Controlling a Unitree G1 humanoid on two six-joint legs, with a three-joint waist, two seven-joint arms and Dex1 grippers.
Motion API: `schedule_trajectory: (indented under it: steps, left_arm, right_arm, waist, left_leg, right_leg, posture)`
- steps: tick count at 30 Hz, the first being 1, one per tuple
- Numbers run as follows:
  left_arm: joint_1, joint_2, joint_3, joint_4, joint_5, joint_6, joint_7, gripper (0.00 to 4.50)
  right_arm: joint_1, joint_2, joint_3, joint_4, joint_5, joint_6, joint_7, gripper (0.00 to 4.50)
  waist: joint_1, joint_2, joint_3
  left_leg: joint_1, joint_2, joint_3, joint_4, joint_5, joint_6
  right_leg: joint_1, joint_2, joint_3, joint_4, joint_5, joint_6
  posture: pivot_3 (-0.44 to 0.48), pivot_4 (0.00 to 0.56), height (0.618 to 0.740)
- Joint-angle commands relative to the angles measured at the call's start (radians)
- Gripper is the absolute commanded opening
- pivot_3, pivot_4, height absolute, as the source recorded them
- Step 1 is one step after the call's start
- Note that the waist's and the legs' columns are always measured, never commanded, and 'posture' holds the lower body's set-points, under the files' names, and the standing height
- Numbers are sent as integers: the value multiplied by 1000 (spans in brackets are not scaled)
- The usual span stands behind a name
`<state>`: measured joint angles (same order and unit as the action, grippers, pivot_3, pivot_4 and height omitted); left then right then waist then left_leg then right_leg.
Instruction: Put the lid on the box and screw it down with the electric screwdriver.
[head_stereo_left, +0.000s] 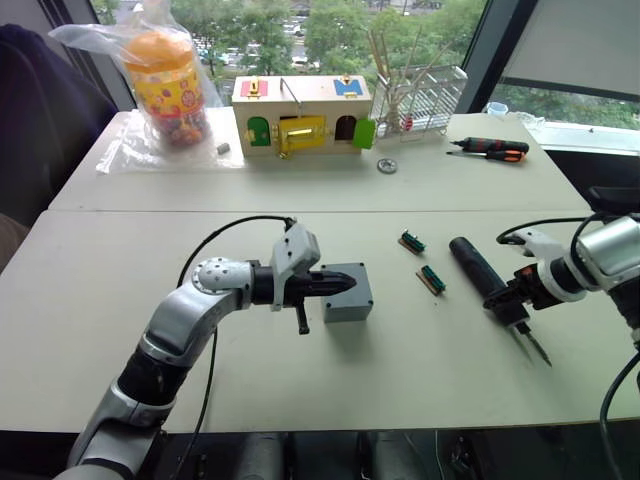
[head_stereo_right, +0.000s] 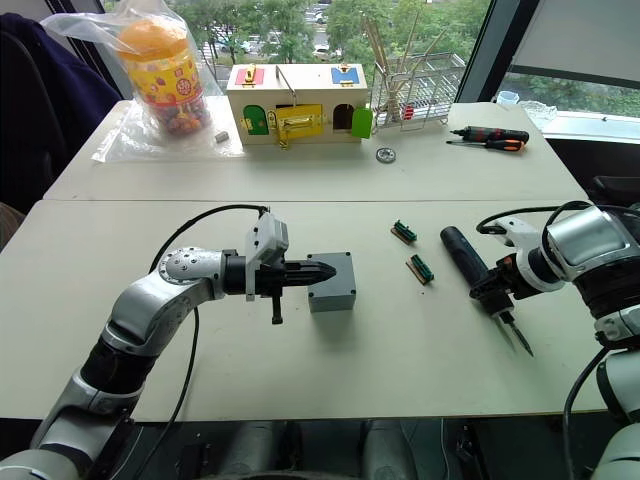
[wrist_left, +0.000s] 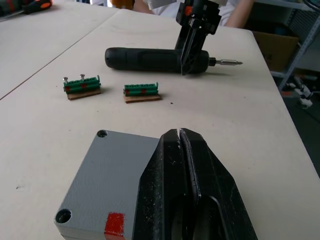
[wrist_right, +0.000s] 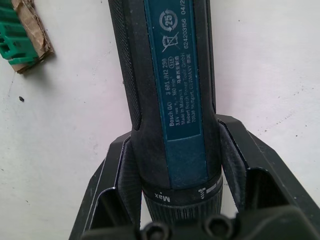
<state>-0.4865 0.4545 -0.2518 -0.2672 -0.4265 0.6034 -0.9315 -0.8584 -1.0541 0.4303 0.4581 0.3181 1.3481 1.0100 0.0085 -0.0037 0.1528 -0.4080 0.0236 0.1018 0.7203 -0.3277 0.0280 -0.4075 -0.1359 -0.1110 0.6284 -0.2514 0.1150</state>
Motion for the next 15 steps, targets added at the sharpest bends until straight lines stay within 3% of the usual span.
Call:
schedule_trajectory:
  steps: [1, 5, 7, 10, 11, 13, 15]
  left_arm:
    - [-18, 19, 46, 0, -30, -3, -23, 0]
    - [-35, 48, 97, 49, -67, 4, -64, 0]
    - [-53, 66, 105, 75, -70, 3, -84, 0]
    - [-86, 84, 109, 112, -62, 5, -103, 0]
    - [-95, 92, 105, 121, -62, 7, -114, 0]
    - [-114, 103, 94, 130, -64, 18, -134, 0]
    - [-129, 112, 80, 139, -55, 23, -149, 0]
  right_arm:
    - [-159, 9, -155, 72, -8, 17, -56, 1756]
    - [-362, 74, -382, 129, 31, 24, -174, 1756]
    - [-379, 142, -594, 64, 88, -6, -263, 1756]
    - [-293, 294, -880, -191, 184, -18, -370, 1756]
    - [-234, 377, -949, -314, 209, -136, -405, 1756]
    - [-134, 520, -1012, -502, 223, -326, -480, 1756]
    - [-91, 626, -1038, -590, 246, -359, -575, 1756]
  waist:
    - [-2, 8, 5]
    - [-7, 25, 13]
    - [-4, 25, 13]
    - [3, 24, 13]
    - [5, 23, 13]
    - [6, 22, 12]
    - [7, 23, 13]
  left_leg:
    - [0, 0, 1, 0, 0, 0]
    - [-8, -1, 4, -3, 1, -1]
    - [-16, -1, 4, -5, 3, -5]
    - [-18, 0, 4, -7, 4, -6]
    - [-18, 0, 4, -7, 4, -6]
    - [-18, 0, 3, -4, 4, -6]
    - [-18, -3, 3, -1, 4, -6]
  right_leg:
    - [-1, 0, 0, 0, 0, 0]
    - [-13, -1, 2, 3, 0, 0]
    - [-22, 3, 1, 5, 0, 0]
    - [-21, 5, -3, 5, 0, 0]
    - [-21, 5, -4, 5, 0, 0]
    - [-19, 4, -5, 4, 0, 0]
    - [-18, 2, -4, 5, 0, 0]
  posture:
    - [0, 150, 711]
    - [0, 150, 711]
    - [0, 150, 711]
    - [0, 150, 711]
    - [0, 150, 711]
    - [0, 150, 711]
    - [0, 150, 711]
